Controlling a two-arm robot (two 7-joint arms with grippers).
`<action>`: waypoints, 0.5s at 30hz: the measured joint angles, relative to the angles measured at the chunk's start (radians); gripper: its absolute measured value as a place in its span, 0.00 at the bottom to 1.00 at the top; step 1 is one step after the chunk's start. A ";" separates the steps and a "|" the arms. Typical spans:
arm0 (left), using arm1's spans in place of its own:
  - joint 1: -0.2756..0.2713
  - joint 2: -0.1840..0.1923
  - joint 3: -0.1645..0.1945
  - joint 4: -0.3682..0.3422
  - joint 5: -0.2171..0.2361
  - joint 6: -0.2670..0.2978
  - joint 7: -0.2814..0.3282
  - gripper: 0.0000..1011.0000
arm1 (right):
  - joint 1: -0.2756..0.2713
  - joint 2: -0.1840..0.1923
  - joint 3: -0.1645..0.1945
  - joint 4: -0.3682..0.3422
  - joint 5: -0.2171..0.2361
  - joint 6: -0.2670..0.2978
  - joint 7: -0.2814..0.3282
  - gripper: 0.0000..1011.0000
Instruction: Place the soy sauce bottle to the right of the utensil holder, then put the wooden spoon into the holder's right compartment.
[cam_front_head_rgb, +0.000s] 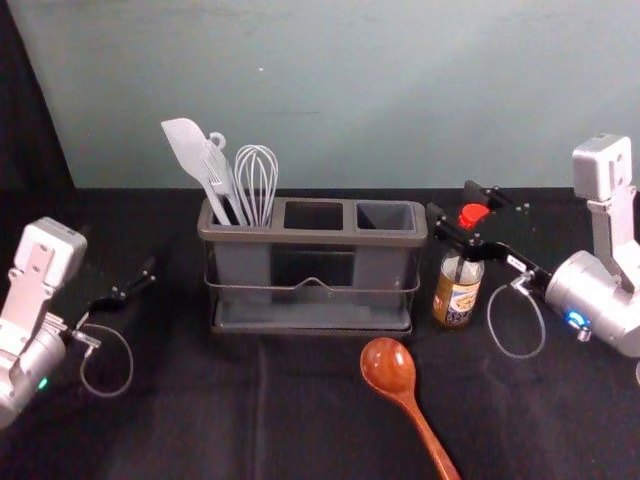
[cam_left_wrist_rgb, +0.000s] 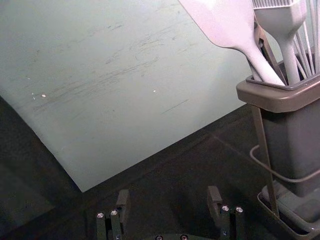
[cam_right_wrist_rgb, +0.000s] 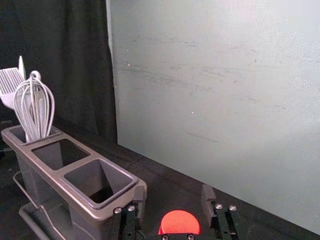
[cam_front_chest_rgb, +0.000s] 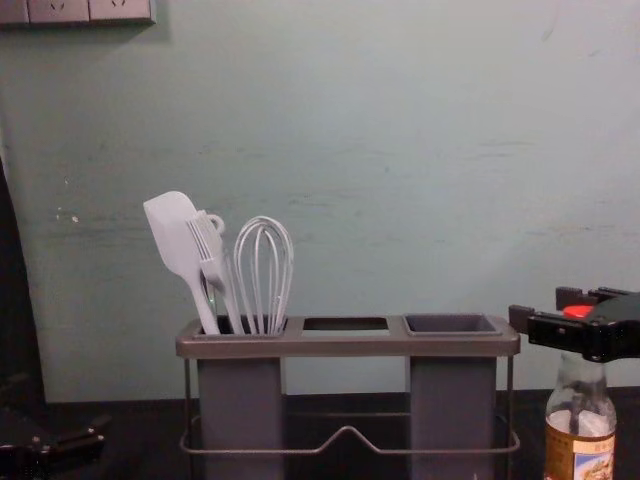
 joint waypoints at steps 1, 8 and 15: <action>0.000 0.000 0.000 0.000 0.000 0.000 0.000 1.00 | 0.000 0.000 0.000 0.000 0.000 0.000 0.000 0.73; 0.000 0.000 0.000 0.000 0.000 0.000 0.000 1.00 | 0.000 0.001 0.000 -0.001 0.000 0.000 -0.002 0.91; 0.000 0.000 0.000 0.000 0.000 0.000 0.000 1.00 | 0.000 0.001 0.000 -0.001 0.000 0.000 -0.001 0.99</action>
